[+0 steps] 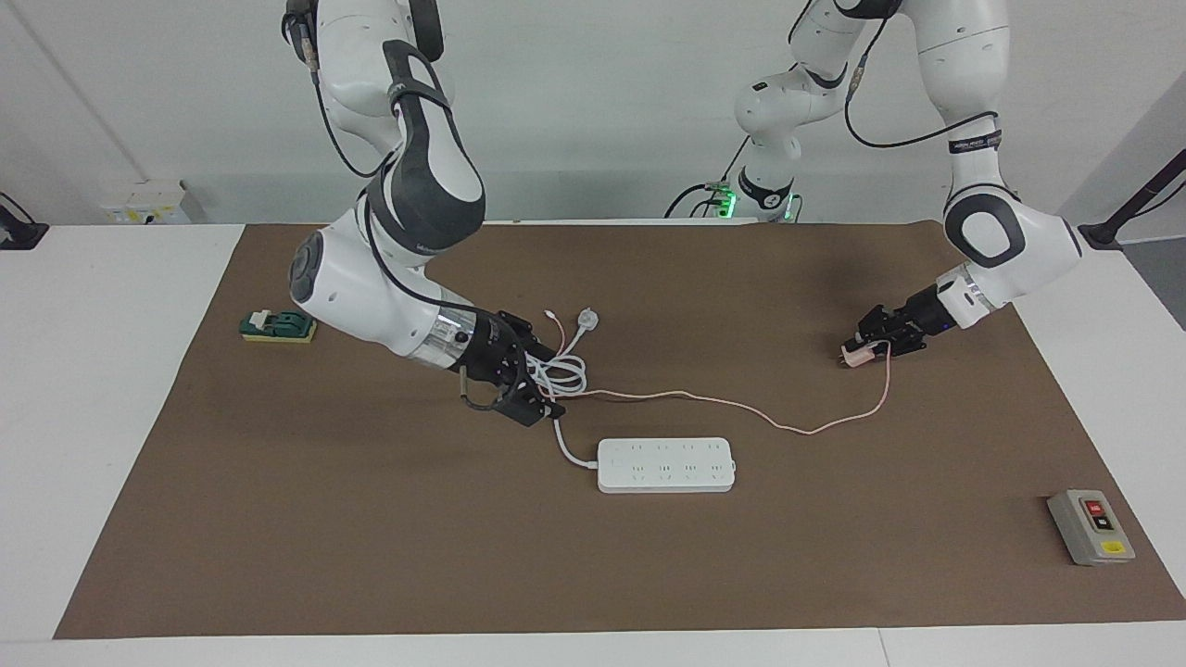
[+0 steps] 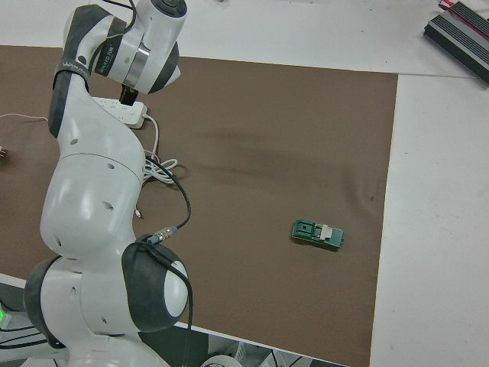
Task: Unplug charger and place it aside
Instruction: 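Carry the charger away from the strip and release it with the left gripper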
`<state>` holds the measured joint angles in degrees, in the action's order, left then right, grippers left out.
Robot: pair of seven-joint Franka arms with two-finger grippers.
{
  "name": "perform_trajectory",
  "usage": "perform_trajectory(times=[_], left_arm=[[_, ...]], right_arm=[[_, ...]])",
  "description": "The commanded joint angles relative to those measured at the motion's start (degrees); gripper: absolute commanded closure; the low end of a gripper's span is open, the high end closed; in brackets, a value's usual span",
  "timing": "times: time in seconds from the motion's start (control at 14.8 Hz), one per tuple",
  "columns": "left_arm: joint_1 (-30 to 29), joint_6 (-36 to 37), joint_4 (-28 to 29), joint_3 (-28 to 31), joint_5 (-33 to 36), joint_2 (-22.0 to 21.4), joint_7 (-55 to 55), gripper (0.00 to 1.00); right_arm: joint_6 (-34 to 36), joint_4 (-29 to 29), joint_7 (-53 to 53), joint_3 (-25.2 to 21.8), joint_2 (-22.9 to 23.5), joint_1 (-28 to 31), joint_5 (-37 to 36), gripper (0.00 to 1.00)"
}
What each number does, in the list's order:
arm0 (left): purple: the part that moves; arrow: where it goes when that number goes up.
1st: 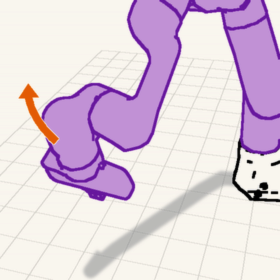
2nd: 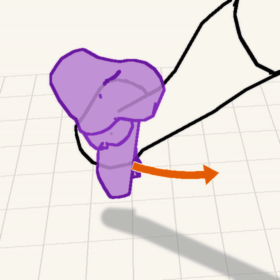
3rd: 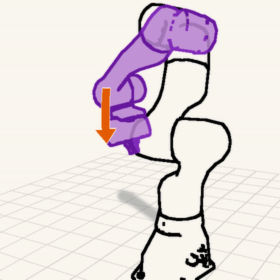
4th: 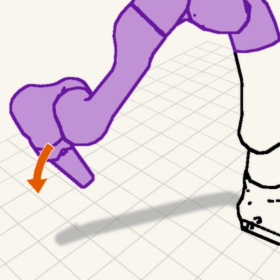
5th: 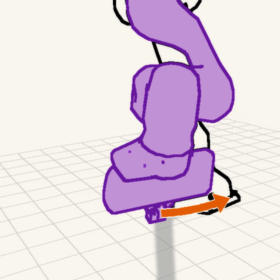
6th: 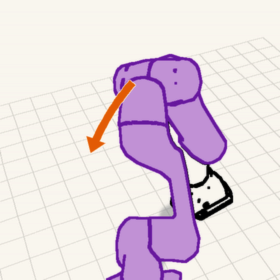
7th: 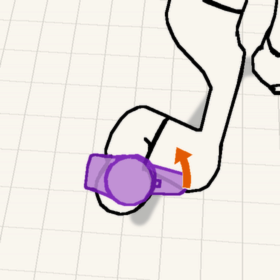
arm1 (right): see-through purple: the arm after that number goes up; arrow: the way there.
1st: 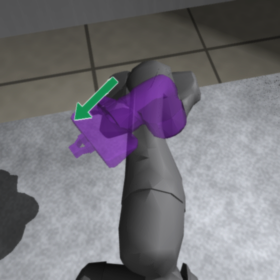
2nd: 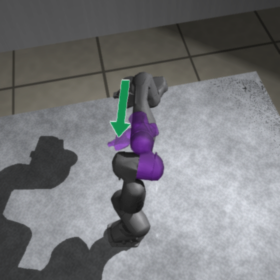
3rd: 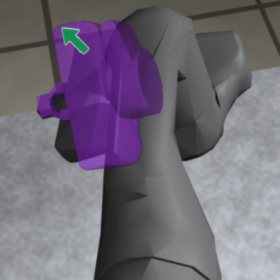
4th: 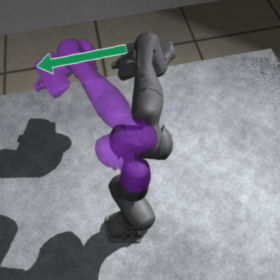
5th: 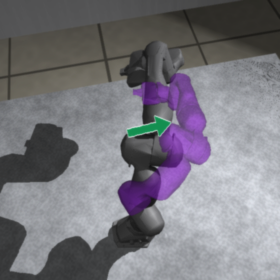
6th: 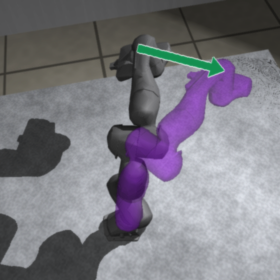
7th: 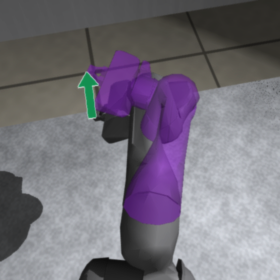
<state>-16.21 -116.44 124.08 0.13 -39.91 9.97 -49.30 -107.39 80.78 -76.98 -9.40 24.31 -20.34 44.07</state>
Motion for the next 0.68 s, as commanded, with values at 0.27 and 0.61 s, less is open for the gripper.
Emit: perform_trajectory(times=[0.27,0.61], left_arm=[[-0.2,9.4,-17.1,0.2,18.7,-2.1,16.6,0.0],[3.5,19.5,-26.1,-0.3,27.6,-6.6,33.0,0.0]], right_arm=[[6.5,2.3,3.7,0.4,-8.0,2.8,-12.0,0.0],[13.8,2.1,25.0,0.4,-12.3,6.8,-21.8,0.0]])
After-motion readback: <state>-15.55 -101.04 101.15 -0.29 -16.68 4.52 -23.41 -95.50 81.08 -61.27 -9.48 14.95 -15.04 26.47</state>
